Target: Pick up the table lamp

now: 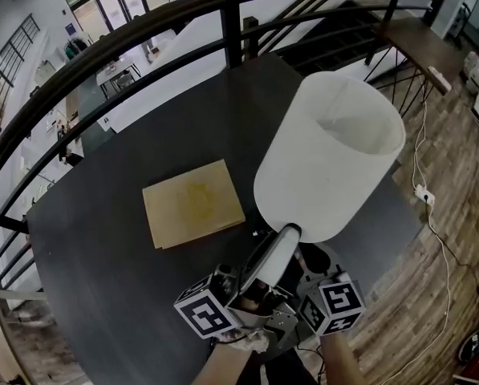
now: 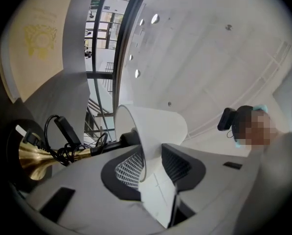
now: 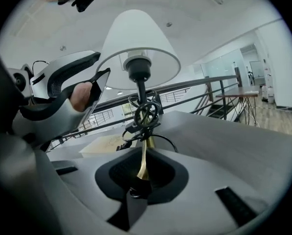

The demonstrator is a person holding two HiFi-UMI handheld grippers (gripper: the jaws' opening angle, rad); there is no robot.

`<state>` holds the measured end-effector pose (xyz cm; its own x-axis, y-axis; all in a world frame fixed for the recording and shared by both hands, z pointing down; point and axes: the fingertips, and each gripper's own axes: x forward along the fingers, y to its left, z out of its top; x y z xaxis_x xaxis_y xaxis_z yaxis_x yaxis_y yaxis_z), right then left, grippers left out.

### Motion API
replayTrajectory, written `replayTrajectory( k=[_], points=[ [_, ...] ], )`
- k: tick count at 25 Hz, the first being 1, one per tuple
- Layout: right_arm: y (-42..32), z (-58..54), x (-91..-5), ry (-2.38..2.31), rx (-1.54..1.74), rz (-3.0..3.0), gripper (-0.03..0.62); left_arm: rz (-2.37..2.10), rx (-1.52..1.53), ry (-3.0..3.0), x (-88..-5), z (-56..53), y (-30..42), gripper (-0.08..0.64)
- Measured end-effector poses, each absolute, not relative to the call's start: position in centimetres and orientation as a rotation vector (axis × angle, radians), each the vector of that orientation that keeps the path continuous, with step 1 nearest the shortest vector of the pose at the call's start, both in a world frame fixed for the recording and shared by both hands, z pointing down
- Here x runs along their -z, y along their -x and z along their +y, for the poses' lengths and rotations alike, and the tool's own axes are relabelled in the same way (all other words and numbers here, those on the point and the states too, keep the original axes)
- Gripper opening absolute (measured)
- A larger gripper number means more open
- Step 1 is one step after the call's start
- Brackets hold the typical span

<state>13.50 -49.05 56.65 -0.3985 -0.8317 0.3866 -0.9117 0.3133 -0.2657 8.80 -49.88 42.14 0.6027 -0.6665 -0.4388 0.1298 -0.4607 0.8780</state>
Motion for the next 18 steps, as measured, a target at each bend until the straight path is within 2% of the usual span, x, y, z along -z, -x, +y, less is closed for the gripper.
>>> replayTrajectory(
  k=[8, 11, 18],
  points=[
    [-14.1, -51.2, -56.5, -1.521, -0.785, -2.454, 0.050, -0.398, 0.981, -1.789, -41.2, -51.4, -9.9, 0.123],
    [-13.5, -51.6, -56.7, -1.480, -0.807, -2.480, 0.158, -0.402, 0.976, -1.775, -41.2, -51.7, -9.5, 0.123],
    [-13.2, -52.8, -57.1, -1.402, -0.727, -2.479, 0.163, -0.402, 0.973, -1.754, -41.2, -52.1, -9.3, 0.123]
  ],
)
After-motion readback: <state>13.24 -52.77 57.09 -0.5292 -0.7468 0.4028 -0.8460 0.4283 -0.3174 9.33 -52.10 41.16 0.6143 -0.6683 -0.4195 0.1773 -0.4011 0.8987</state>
